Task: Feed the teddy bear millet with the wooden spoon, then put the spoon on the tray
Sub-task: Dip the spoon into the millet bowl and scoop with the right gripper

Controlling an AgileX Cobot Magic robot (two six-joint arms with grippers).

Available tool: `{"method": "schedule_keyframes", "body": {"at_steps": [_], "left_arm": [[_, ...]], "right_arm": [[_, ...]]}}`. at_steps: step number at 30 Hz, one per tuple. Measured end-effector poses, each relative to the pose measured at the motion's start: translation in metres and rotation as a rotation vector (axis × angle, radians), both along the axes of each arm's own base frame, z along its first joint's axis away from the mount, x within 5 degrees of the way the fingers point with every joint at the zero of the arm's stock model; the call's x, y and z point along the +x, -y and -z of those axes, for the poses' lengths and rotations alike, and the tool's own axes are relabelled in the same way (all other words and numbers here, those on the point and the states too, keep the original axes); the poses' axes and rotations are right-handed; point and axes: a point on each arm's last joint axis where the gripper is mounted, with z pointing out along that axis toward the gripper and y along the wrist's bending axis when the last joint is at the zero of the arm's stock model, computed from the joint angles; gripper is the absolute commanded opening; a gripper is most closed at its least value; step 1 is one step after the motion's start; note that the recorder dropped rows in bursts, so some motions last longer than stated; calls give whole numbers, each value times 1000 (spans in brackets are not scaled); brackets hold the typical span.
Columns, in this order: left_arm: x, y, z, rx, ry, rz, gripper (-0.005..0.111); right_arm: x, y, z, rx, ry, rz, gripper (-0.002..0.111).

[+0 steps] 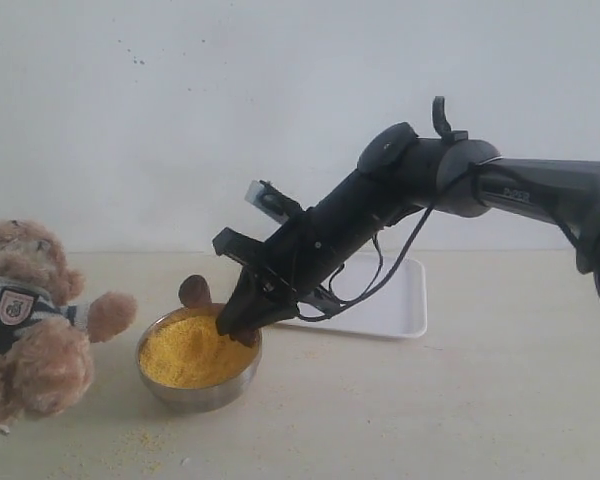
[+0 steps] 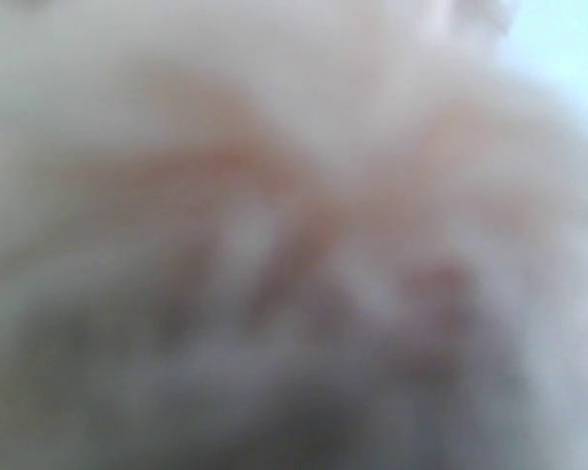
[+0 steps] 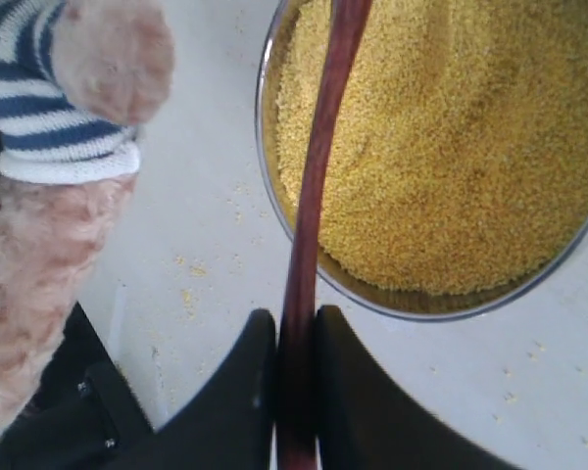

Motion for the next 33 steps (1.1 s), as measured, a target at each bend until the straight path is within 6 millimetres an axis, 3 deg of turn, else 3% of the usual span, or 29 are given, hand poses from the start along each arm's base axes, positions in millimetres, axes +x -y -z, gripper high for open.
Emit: {"method": "schedule_keyframes", "body": {"at_steps": [11,15,23,33], "left_arm": [[-6,7,1,-8,-15,103,4],[-6,6,2,4,-23,95,4],[-4,3,2,3,-23,56,4],[-4,3,2,3,-23,56,4]], "right_arm": [[6,8,-2,40,19,3,0],[2,10,10,-154,63,-32,0],[-24,-21,17,-268,113,-142,0],[-32,-35,11,-159,71,-148,0]]}}
